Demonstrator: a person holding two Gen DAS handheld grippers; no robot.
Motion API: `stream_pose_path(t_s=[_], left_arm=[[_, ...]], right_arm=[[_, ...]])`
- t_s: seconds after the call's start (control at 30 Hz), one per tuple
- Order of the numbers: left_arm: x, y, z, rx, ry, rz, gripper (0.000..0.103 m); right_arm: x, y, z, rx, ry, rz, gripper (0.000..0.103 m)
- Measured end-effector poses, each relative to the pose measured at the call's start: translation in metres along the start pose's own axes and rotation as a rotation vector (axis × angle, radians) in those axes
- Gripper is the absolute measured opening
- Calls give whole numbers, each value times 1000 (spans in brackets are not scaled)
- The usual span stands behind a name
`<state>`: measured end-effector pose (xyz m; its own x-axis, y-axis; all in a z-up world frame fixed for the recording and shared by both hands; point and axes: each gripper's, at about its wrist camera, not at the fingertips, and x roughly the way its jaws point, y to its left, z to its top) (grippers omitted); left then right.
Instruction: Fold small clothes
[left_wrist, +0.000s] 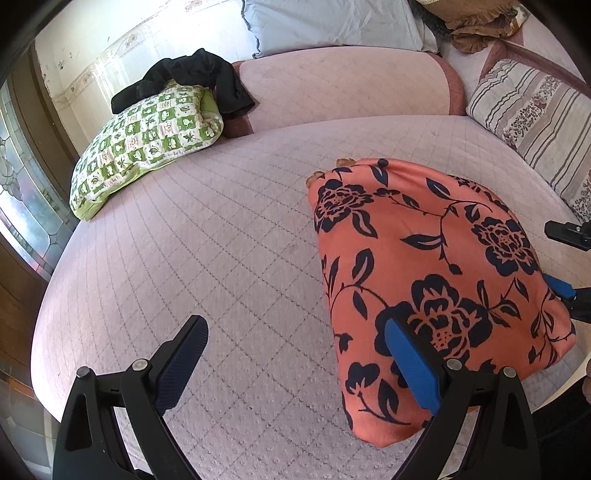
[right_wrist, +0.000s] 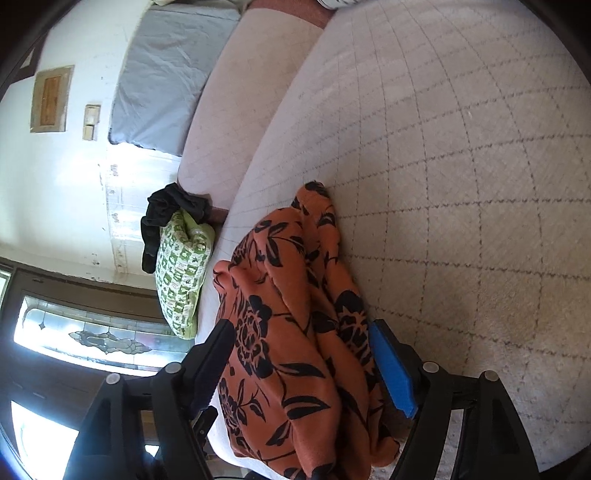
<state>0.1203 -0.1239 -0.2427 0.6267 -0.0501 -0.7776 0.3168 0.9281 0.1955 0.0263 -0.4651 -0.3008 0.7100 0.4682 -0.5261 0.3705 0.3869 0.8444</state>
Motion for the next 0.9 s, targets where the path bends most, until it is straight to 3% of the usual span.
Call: stream_pose_path(t_s=[0.23,0.47,0.77,0.9], left_arm=[[0,-2,3,15,38,-64,97],[18,16,26,1,122,-231,97],[54,22,38,-16,179,-397,97],[72,10,36,-12,215,-505,97]], right_arm=[[0,7,-1,-48,1,-21,78],[-5,-2,12,-13,0,-19,79],[43,-3,35,-60,196,-36,83],[57,9,34,-149,224,-53,86]])
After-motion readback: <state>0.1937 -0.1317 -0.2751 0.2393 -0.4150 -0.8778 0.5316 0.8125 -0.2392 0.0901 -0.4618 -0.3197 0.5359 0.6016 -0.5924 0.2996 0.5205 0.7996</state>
